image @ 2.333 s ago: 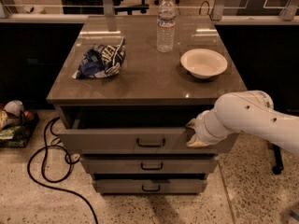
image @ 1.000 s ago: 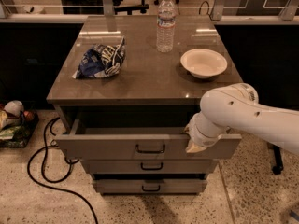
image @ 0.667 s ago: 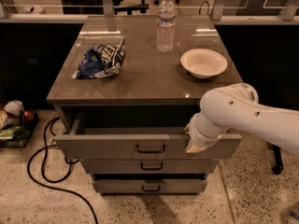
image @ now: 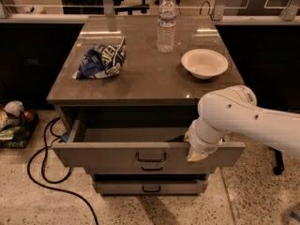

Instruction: Open top drawer

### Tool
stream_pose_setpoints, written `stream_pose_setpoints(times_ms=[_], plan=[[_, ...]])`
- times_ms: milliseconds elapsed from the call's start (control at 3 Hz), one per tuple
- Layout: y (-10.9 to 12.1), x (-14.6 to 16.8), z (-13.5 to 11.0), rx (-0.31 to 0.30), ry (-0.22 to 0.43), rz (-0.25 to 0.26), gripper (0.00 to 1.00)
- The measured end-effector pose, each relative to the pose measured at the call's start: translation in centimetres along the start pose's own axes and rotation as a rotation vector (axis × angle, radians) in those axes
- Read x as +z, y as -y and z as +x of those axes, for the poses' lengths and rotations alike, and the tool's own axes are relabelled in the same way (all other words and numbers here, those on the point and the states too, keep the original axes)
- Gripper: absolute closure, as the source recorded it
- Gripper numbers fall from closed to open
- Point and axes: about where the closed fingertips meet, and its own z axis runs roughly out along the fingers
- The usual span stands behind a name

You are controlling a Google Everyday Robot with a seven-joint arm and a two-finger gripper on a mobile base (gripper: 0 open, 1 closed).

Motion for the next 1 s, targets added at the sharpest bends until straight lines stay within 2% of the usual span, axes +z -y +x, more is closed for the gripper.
stream_pose_setpoints(times_ms=[333, 667, 1000], plan=[[0.0, -0.2, 0.0, 0.0, 0.0, 0.0, 1.0], [-1.0, -0.1, -0.3, -0.01, -0.006, -0.032, 1.0], [-1.0, -0.2, -0.3, -0.011, -0.006, -0.033, 1.0]])
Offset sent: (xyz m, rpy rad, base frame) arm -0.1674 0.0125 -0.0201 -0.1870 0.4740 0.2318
